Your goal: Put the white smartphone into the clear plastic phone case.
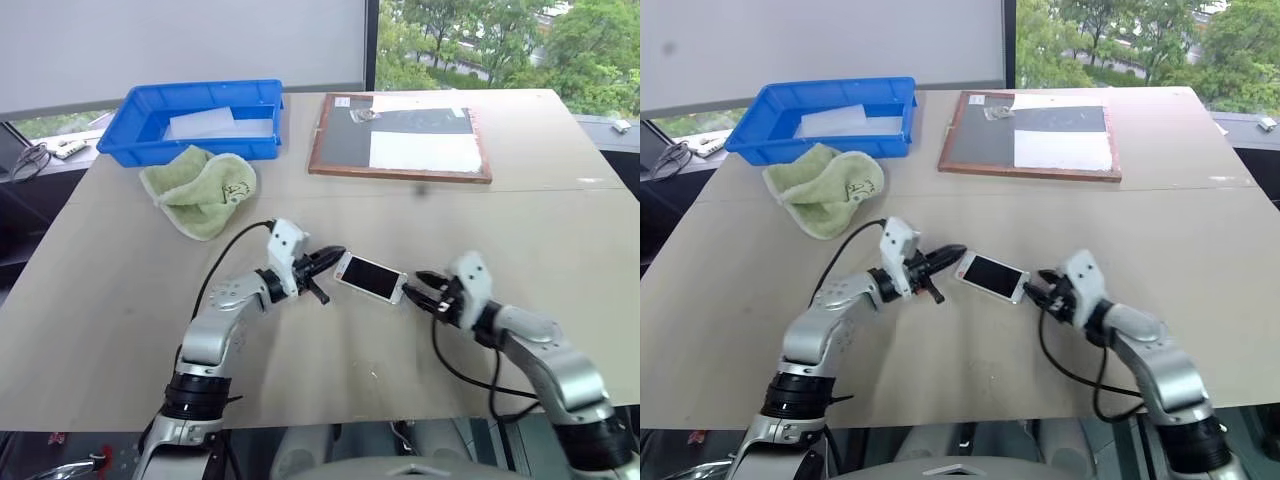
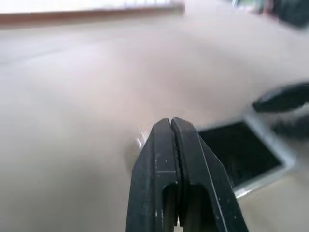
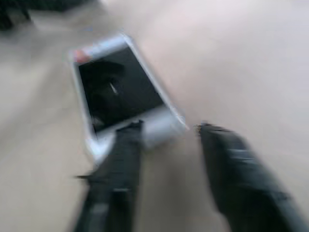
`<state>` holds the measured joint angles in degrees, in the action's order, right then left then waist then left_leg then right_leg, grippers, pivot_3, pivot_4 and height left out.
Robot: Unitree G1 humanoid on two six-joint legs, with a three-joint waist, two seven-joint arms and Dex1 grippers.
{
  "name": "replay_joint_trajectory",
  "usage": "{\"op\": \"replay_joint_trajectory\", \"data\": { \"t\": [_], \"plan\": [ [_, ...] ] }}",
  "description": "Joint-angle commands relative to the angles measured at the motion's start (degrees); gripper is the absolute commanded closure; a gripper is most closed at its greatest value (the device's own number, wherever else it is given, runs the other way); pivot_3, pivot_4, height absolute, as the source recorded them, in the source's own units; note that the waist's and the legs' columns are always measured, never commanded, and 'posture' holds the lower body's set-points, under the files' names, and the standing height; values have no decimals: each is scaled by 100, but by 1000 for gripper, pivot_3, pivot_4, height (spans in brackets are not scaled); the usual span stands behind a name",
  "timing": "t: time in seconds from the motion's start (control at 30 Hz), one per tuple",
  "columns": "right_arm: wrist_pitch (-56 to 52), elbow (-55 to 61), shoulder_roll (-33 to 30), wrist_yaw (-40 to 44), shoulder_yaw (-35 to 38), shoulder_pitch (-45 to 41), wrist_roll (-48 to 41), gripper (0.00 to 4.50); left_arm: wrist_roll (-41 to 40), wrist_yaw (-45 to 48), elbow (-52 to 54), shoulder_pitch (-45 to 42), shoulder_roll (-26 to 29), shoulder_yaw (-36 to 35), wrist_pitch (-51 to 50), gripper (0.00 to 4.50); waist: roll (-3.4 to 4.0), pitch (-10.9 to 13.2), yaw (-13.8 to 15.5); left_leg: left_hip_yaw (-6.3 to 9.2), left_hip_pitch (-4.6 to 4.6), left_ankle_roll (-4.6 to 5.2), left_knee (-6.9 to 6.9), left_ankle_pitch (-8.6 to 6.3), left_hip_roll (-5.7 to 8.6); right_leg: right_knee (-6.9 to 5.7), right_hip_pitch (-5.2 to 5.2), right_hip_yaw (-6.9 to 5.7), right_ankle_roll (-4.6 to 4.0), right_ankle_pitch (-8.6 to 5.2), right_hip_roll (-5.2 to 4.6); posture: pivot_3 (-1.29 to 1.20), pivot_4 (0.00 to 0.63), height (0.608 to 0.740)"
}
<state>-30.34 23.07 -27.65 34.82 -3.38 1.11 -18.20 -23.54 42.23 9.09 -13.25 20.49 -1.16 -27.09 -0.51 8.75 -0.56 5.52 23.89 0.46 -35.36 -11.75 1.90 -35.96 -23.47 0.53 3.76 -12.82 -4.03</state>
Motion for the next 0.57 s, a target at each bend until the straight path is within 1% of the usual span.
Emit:
{"op": "replay_joint_trajectory", "data": {
  "t": [0.03,0.07,0.1,0.2,0.23,0.27,0.33,0.43,0.5,0.57],
  "plan": [
    [407,790,-507,508,755,553,-309,778,-667,219,705,262,257,-454,-270,3423,0,22,-11,-3,1,0,0,0,0,0,-1,2,-1,0,-1,0,150,740],
    [466,879,-615,611,936,753,-410,31,-766,215,834,353,329,-516,-333,2654,-2,28,-18,-8,-1,-1,4,-1,-2,1,-1,4,-2,-2,1,0,150,740],
    [558,941,-703,688,1111,938,-450,0,-837,212,974,458,408,-561,-395,2355,-3,39,-19,-8,-2,-1,6,-1,-3,1,-1,4,-2,-2,3,0,150,740],
    [706,1047,-848,837,1527,1343,-579,0,-1008,241,1333,772,640,-647,-516,928,-3,64,-16,-14,-4,0,9,-2,-8,2,-1,5,15,-13,5,0,150,740],
    [840,1089,-910,920,1739,1546,-578,0,-1081,288,1509,1006,765,-736,-549,390,-5,72,-12,-19,-6,0,8,-2,-8,2,0,9,14,-17,5,0,150,740],
    [839,1107,-962,995,1973,1726,-664,0,-1111,347,1691,1306,898,-851,-542,266,-6,77,-6,-23,-7,0,7,-2,-9,2,1,10,-2,-27,4,0,150,740],
    [942,1073,-1044,1110,2328,1985,-670,0,-1113,460,1964,1878,1124,-1056,-531,266,-8,83,-14,-27,-8,1,-4,-1,-12,0,1,14,-5,-25,3,0,150,740],
    [1071,935,-1139,1236,2590,2196,-684,0,-1087,506,2130,2515,1349,-1277,-420,266,-12,86,-2,-44,-14,2,2,-3,-17,1,-1,32,-6,-26,1,0,150,740],
    [1121,877,-1163,1321,2701,2255,-733,0,-1131,480,2152,2717,1395,-1382,-393,266,-13,87,13,-41,-13,1,0,-3,-18,1,-1,28,-6,-26,0,0,150,740],
    [1195,815,-1172,1377,2771,2302,-735,0,-1195,327,2150,2738,1332,-1457,-403,266,-13,87,34,-39,-14,1,-1,-3,-19,0,1,26,-7,-26,-2,0,150,740]
  ]
}}
